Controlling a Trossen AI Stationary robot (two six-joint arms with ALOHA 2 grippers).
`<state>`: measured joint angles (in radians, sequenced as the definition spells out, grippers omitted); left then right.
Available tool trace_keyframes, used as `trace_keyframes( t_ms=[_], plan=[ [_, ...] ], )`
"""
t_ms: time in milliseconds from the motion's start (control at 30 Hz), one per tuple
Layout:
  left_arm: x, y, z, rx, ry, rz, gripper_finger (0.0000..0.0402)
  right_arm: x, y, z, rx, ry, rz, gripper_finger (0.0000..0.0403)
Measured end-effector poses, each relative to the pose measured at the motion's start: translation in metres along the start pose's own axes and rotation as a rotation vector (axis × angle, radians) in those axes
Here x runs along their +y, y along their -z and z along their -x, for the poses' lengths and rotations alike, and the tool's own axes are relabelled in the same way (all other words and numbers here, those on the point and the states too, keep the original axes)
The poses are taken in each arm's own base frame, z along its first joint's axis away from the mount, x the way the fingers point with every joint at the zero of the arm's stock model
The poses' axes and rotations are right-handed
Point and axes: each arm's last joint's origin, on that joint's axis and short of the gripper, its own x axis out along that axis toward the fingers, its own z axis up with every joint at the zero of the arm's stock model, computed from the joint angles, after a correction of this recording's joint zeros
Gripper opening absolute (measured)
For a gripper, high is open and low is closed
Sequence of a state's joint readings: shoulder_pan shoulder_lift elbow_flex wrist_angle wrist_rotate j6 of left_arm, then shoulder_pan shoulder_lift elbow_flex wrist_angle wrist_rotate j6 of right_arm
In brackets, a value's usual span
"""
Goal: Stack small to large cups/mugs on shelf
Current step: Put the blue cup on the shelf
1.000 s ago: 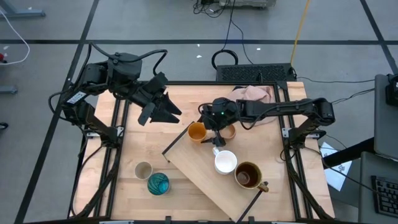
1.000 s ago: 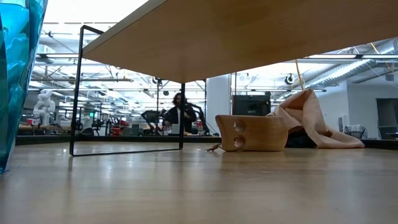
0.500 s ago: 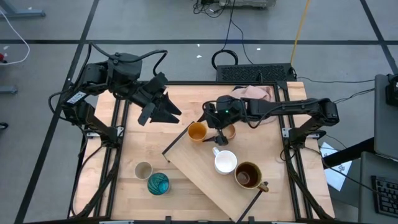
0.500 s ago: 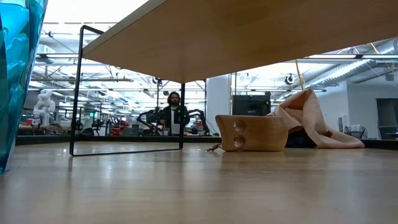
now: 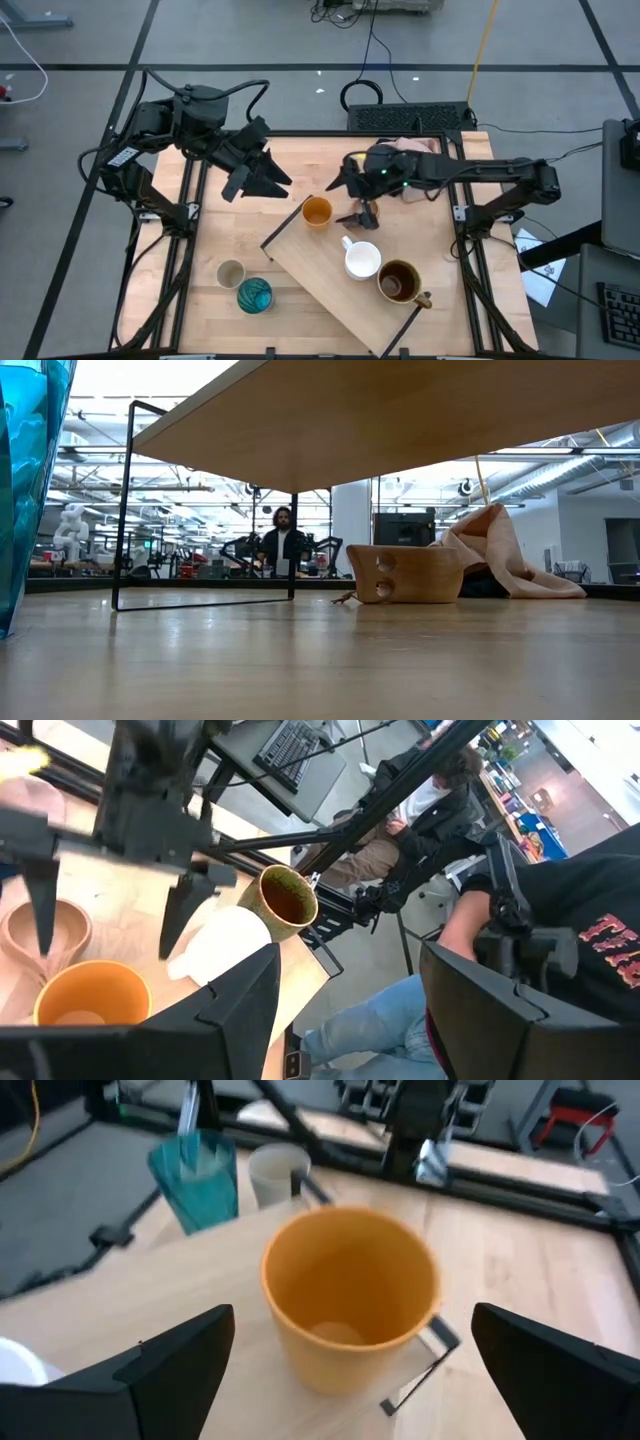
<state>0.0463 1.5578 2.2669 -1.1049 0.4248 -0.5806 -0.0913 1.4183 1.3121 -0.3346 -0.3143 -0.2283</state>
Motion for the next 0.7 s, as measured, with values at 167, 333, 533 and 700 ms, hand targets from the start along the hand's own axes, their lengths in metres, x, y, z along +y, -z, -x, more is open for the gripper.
trace_keyframes(
  t_ms=[167,333,533,700],
  plan=[
    [0.0,0.0,0.0,-0.005,-0.007,-0.016,0.0239,0.005,-0.012,0.025,-0.077,0.013,-0.087,0.04],
    [0.0,0.0,0.0,-0.005,-0.007,-0.018,0.0239,0.013,-0.021,0.047,-0.148,0.007,-0.223,0.04],
    [0.001,-0.001,0.0,-0.018,-0.028,-0.023,0.0239,0.016,-0.027,0.06,-0.202,-0.014,-0.436,0.04],
    [0.001,-0.001,0.0,-0.032,-0.052,-0.044,0.0239,0.016,-0.03,0.063,-0.229,-0.04,-0.614,0.04]
  ],
)
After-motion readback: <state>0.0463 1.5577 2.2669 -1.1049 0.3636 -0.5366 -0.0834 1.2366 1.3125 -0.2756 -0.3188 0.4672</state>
